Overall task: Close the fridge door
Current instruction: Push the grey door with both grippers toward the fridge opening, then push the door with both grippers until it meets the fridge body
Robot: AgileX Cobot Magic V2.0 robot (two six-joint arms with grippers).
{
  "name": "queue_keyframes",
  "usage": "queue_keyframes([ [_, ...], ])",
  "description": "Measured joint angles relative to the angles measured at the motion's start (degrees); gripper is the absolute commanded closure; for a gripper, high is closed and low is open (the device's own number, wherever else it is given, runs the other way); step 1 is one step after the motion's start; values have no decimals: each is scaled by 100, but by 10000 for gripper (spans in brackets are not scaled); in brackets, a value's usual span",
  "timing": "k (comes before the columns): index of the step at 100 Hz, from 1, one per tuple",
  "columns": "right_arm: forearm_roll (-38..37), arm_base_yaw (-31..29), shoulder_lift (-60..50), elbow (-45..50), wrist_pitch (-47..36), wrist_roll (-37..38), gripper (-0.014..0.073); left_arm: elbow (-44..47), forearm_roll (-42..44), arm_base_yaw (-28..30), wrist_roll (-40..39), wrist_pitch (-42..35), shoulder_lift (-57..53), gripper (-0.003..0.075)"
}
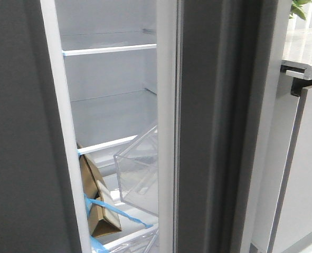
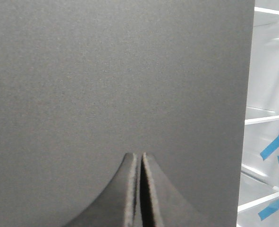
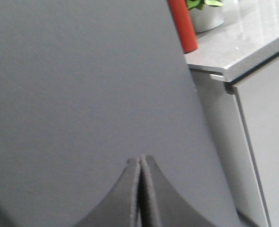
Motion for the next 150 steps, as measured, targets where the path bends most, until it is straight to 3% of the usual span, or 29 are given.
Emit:
queue_keyframes([
  [17,108,0,657,-1086,675,0,639,0,0,0,0,0,0,740],
  [34,1003,0,1400,-1707,738,0,639,0,0,0,0,0,0,740],
  [54,1487,0,2544,-2151,920,-56,639,0,0,0,0,0,0,740],
  [113,4346,0,4991,-3480,1994,-3826,639,0,0,0,0,0,0,740],
  [150,4649,154,5904,-4258,2132,-4481,639,0,0,0,0,0,0,740],
])
